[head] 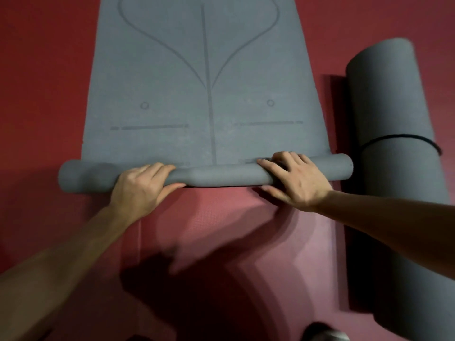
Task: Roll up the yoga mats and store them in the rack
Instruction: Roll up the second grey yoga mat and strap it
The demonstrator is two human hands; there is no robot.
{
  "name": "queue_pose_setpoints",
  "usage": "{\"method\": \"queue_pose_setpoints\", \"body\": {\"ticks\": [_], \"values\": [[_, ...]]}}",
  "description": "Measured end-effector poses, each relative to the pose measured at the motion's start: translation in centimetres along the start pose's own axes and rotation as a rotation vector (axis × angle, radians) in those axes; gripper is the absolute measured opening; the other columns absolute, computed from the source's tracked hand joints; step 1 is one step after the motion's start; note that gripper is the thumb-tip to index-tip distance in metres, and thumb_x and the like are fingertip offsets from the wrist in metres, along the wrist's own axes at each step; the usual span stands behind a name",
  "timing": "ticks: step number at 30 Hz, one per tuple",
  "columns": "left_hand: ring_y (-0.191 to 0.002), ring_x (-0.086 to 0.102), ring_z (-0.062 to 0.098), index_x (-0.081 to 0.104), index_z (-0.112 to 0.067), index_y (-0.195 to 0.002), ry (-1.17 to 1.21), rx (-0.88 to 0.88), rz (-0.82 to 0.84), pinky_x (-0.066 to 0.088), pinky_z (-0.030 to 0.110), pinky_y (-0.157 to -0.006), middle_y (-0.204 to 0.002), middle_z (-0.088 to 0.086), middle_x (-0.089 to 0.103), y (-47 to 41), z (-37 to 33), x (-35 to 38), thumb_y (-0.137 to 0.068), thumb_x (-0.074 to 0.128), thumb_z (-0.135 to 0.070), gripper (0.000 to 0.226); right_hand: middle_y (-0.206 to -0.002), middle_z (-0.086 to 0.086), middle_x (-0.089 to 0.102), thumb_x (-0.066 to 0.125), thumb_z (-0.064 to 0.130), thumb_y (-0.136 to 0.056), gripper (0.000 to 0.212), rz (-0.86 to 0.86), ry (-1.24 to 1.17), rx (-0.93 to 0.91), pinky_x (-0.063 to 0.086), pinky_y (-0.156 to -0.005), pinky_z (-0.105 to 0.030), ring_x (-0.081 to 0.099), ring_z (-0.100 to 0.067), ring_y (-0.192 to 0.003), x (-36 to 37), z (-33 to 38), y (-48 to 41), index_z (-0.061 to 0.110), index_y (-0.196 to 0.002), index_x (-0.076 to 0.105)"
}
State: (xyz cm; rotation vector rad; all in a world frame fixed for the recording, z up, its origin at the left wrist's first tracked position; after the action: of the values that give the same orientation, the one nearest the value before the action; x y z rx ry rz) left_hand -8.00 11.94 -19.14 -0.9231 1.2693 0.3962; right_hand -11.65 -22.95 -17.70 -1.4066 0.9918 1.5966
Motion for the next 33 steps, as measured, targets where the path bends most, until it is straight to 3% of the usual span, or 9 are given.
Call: {"method": "queue_pose_setpoints", "body": {"ticks": [7, 12, 14, 18, 21, 24, 27, 30, 33], "values": [[-0.071, 0.073, 0.027, 0.073, -0.013, -0.103, 0.064, -0.046, 0.057, 0.057, 0.04, -0.06, -0.083, 0.003, 0.074, 1.5, -0.9, -1.2, -0.1, 0.048, -0.059, 0.053, -0.115, -0.006, 0.067, 0.045, 0.056, -0.103, 0.052, -0.055, -0.009, -0.057, 0.05, -0.093, -0.042, 0.065, -0.031, -0.099, 0.0, 1.0, 2.2, 0.017, -0.136, 0.06], [-0.067, 0.073, 0.028, 0.059, -0.019, -0.105, 0.122, -0.16, 0.129, 0.055, 0.039, -0.053, -0.077, 0.001, 0.073, 1.3, -0.9, -1.4, -0.092, 0.053, -0.063, 0.046, -0.139, -0.003, 0.062, 0.037, 0.054, -0.105, 0.052, 0.005, -0.019, 0.023, 0.04, -0.111, -0.048, 0.056, -0.029, -0.13, 0.9, 1.4, 2.8, 0.023, -0.142, 0.056], [-0.072, 0.071, 0.028, 0.064, -0.02, -0.101, 0.107, -0.117, 0.13, 0.055, 0.041, -0.056, -0.077, 0.002, 0.07, 1.1, -0.8, -1.4, -0.097, 0.049, -0.062, 0.045, -0.151, -0.005, 0.052, 0.03, 0.055, -0.106, 0.054, 0.082, -0.043, 0.05, 0.032, -0.118, -0.054, 0.045, -0.028, -0.144, 1.4, 1.3, 2.2, 0.026, -0.147, 0.049], [-0.099, 0.062, 0.033, 0.075, -0.019, -0.106, 0.134, -0.221, 0.116, 0.052, 0.047, -0.078, -0.111, 0.006, 0.065, 0.3, -0.4, -1.6, -0.096, 0.058, -0.052, 0.039, -0.162, -0.011, 0.038, 0.022, 0.058, -0.105, 0.056, 0.155, -0.063, 0.057, 0.024, -0.122, -0.057, 0.032, -0.032, -0.152, 1.2, 0.0, -0.2, 0.032, -0.146, 0.047], [-0.097, 0.057, 0.034, 0.075, -0.02, -0.116, 0.052, -0.226, 0.144, 0.042, 0.047, -0.081, -0.107, 0.006, 0.061, -0.1, -0.5, -1.2, -0.098, 0.054, -0.05, 0.041, -0.152, -0.016, 0.046, 0.022, 0.058, -0.104, 0.056, 0.124, 0.001, 0.062, 0.026, -0.121, -0.055, 0.043, -0.037, -0.14, 0.9, -0.5, -1.4, 0.033, -0.146, 0.05], [-0.093, 0.058, 0.031, 0.073, -0.02, -0.12, 0.016, -0.212, 0.212, 0.041, 0.046, -0.079, -0.102, 0.003, 0.063, -0.9, 0.2, -0.2, -0.102, 0.042, -0.053, 0.049, -0.118, -0.016, 0.055, 0.025, 0.058, -0.105, 0.058, 0.049, 0.052, 0.082, 0.041, -0.103, -0.05, 0.055, -0.038, -0.104, 0.3, -0.8, -1.9, 0.028, -0.146, 0.053], [-0.092, 0.059, 0.03, 0.072, -0.021, -0.116, 0.002, -0.21, 0.302, 0.043, 0.046, -0.078, -0.099, 0.002, 0.065, -1.9, 1.1, 0.8, -0.103, 0.033, -0.057, 0.054, -0.101, -0.013, 0.055, 0.032, 0.06, -0.103, 0.056, -0.031, 0.015, 0.15, 0.046, -0.09, -0.049, 0.056, -0.038, -0.093, -0.8, -0.6, -2.1, 0.024, -0.138, 0.056], [-0.092, 0.063, 0.031, 0.065, -0.019, -0.112, 0.017, -0.242, 0.331, 0.046, 0.046, -0.078, -0.096, 0.004, 0.07, -2.5, 1.4, 1.1, -0.1, 0.034, -0.06, 0.053, -0.106, -0.016, 0.057, 0.041, 0.059, -0.102, 0.054, -0.102, 0.065, 0.097, 0.04, -0.104, -0.052, 0.054, -0.038, -0.098, -0.8, 0.5, -0.6, 0.019, -0.134, 0.057], [-0.088, 0.065, 0.034, 0.056, -0.016, -0.101, 0.037, -0.303, 0.301, 0.048, 0.048, -0.075, -0.087, 0.008, 0.069, -2.7, 1.5, 1.0, -0.098, 0.036, -0.063, 0.052, -0.123, -0.019, 0.055, 0.038, 0.063, -0.101, 0.066, -0.026, 0.093, 0.078, 0.034, -0.112, -0.055, 0.052, -0.039, -0.111, 0.1, 0.7, 0.2, 0.015, -0.144, 0.051]]}}
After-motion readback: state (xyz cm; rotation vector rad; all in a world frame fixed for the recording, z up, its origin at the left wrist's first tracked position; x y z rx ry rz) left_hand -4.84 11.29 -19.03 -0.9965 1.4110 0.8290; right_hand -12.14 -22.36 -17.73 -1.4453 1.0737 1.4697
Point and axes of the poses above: each hand's wrist, its own y-axis away from the middle knuckle, its own x-axis out of the palm, z = x × y, the point moved 4 cm from there along -y, towards the middle knuckle
